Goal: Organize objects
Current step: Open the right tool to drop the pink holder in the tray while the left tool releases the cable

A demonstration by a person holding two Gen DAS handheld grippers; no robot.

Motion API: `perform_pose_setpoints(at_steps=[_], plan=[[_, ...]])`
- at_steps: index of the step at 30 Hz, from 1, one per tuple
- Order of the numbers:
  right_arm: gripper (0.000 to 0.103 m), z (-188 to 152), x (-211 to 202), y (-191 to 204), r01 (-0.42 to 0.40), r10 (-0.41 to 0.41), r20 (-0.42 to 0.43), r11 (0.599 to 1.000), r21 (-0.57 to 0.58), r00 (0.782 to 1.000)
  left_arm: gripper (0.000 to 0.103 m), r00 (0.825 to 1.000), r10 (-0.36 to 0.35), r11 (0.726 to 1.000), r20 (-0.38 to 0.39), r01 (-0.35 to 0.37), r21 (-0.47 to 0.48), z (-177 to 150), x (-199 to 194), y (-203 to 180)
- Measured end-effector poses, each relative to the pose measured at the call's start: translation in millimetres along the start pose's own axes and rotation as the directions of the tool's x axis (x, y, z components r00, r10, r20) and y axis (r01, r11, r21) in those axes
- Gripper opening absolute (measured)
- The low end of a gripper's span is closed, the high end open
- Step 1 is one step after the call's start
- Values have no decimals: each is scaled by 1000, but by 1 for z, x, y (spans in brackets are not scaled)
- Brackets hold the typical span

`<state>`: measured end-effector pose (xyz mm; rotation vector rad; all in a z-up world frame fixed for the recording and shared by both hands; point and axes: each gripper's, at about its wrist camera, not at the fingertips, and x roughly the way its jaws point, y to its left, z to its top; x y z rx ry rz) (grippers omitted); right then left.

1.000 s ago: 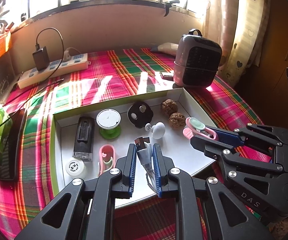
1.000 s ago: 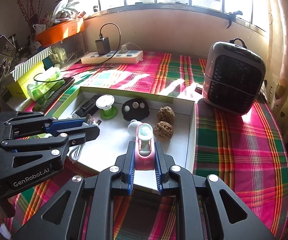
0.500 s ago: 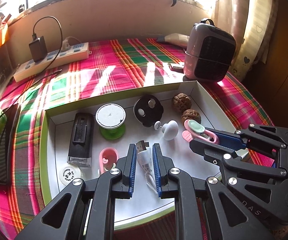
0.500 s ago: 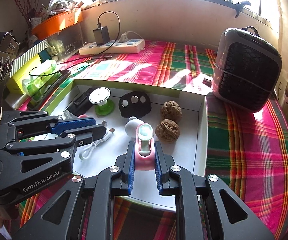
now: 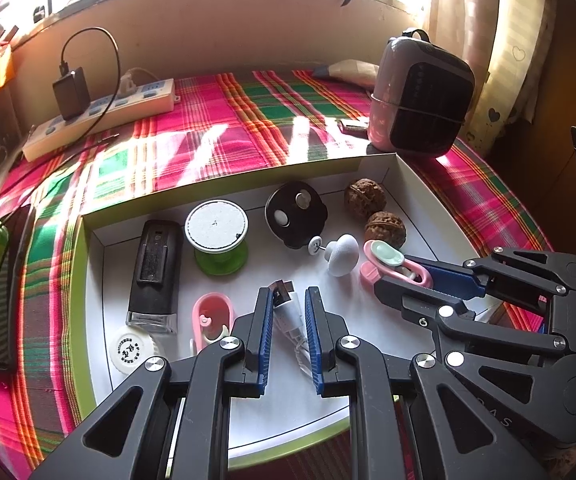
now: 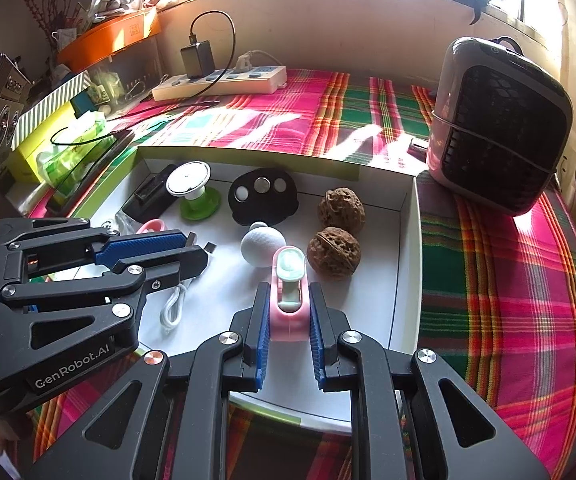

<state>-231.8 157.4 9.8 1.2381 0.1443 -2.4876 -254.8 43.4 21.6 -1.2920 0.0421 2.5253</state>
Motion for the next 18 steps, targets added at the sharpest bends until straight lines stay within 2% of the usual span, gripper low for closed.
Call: perform_pose_setpoints(at_steps=[18], plan=[[19,-1,0,1,8,-8,-10,1000,1,1000,15,1000,0,1000,-3,0,-19,-3,-5,0]])
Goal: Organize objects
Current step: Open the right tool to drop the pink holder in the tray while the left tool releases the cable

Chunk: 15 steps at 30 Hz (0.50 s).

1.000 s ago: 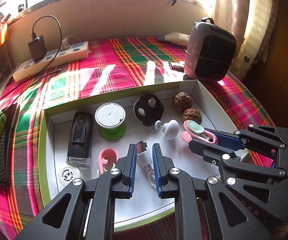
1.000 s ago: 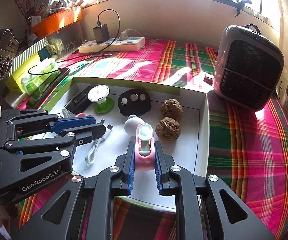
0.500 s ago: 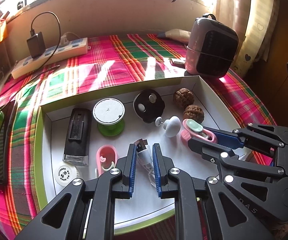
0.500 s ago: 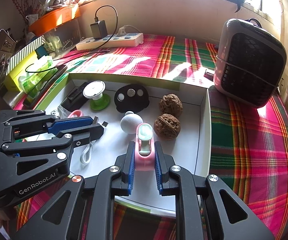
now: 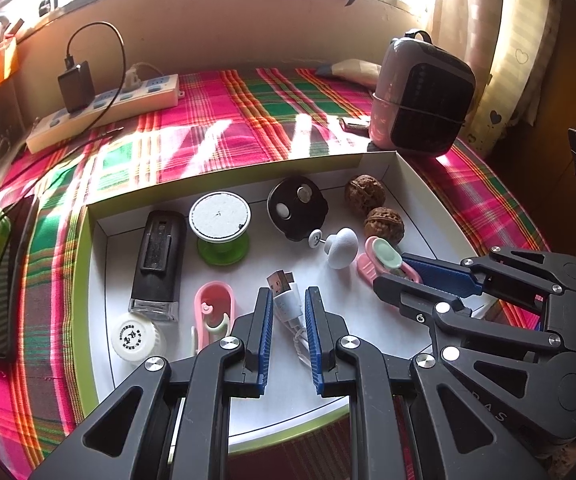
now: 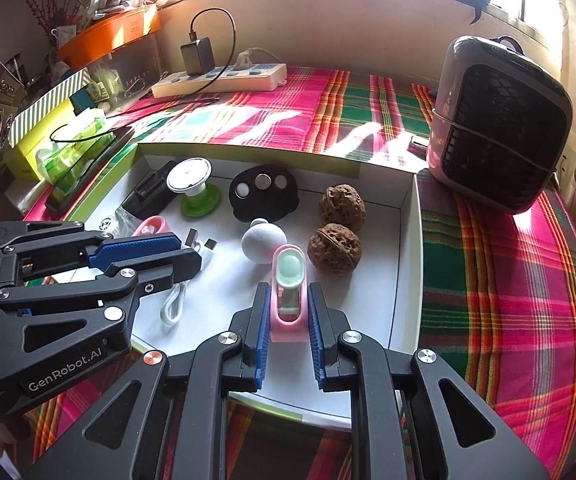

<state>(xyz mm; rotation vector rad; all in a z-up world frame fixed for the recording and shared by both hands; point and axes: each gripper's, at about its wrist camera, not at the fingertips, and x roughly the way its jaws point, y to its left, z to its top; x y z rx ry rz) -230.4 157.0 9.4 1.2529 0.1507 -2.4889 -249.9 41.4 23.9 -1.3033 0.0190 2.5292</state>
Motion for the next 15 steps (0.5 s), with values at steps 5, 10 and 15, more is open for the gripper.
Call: perform_pose_setpoints(at_steps=[5,10,15], plan=[[20,-2,-2,0,-1,1,3,1000,4,1000,15,1000,4,1000,0,-4,-4,-1,-3,0],[35,-4,-8,3,4,-4,11,1000,1,1000,15,1000,17,1000,6,-17,-14,-5,-9,0],[35,-9,-15,3,5,-5,22,1000,28,1000,16,998,60,998,29,-59,-28,-12,-20,-1]])
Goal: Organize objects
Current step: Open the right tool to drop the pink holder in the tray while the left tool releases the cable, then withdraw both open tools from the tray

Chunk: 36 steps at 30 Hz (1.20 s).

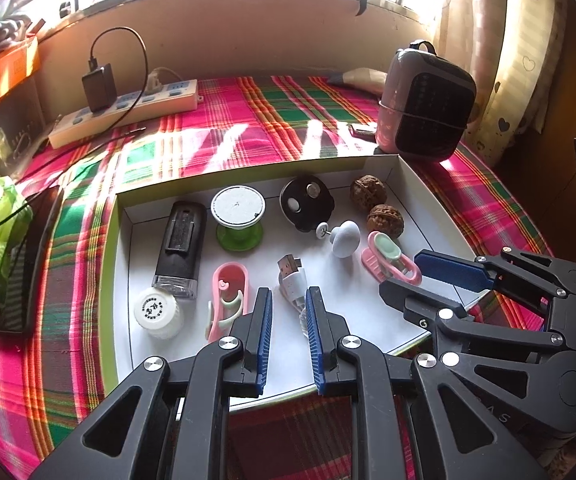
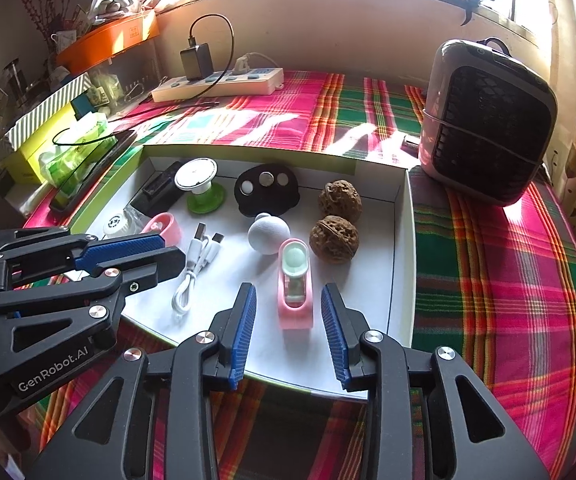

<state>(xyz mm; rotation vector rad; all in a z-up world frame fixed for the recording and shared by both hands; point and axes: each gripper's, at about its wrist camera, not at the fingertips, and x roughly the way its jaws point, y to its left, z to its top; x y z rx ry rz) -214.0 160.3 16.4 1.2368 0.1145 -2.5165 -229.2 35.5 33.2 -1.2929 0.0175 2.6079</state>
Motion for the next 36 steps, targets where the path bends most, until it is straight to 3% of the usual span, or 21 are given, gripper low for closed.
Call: perform_pose_setpoints(at_steps=[12,23,36], plan=[[37,-17,-32,10,12,-14,59,1000,23,998,16,993,99,995,72,-96,-36,-25,-37,-6],[42,-39,-52,25,59,-60,93,998,16,994,16,991,107,994,78,-105,-37,-56,-53,-16],[48,-76,-46,30,88,-88,23,996,26,996,21,991,134,988,24,-131,-80,-93,-48,-18]])
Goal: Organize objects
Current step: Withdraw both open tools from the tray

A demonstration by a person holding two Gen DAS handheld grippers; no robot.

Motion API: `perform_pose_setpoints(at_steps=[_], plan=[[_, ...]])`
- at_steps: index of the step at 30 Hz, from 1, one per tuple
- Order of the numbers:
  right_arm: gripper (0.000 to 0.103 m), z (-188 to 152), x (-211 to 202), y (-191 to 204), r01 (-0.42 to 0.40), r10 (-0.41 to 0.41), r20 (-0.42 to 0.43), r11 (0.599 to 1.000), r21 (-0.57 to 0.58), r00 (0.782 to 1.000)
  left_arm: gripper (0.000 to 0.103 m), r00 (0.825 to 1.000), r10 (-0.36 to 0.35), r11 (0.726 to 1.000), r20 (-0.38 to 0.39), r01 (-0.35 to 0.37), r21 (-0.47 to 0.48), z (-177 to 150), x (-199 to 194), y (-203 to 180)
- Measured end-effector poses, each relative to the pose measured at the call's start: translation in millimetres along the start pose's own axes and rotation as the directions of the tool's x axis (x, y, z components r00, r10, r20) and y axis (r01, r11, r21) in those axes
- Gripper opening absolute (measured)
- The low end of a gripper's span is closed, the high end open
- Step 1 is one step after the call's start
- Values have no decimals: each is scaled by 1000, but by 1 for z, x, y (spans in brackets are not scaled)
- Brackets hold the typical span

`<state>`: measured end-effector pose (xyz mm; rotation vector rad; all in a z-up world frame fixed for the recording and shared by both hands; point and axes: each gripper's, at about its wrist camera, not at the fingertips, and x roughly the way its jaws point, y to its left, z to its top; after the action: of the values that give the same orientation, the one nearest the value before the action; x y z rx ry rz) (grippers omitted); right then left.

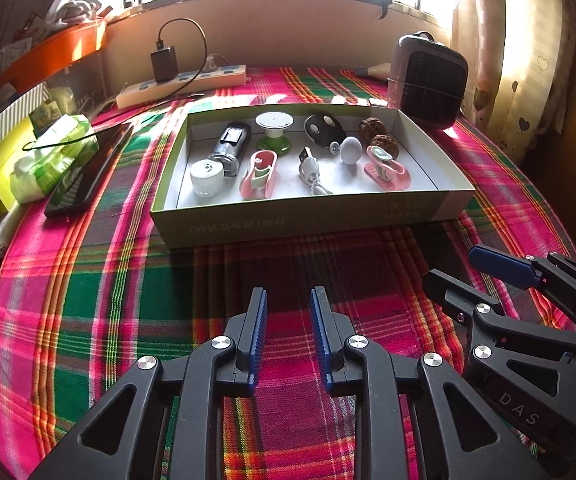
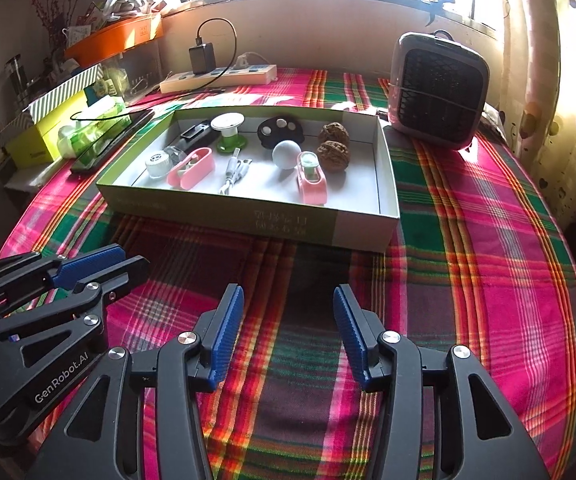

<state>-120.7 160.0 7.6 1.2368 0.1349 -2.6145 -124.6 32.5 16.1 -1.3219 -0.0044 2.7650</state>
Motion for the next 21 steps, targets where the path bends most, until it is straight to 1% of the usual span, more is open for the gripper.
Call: perform_pose_setpoints(at_steps=[6,9,10,13,21], plan=[[49,-14,-3,1,14,-14,-15,1000,8,1000,24,1000,19,1000,-23,-19,-11,-11,-1,0],[50,-20,-4,2,24,-24,-12,1000,13,1000,25,999,46,999,-16,-46,-5,-16,-3,-2],[52,-21,-4,2,34,-34,-10,999,10,999,27,999,46,999,-11,-47,-2,-18,-4,-3],[55,-22,-5,1,39,-39,-11,999,23,999,31,999,53,999,6,-53,11,-22,-6,-8],[57,-23,-5,1,50,-49,-12,998,31,999,32,998,59,998,16,-59,1,-23,-7,-7]])
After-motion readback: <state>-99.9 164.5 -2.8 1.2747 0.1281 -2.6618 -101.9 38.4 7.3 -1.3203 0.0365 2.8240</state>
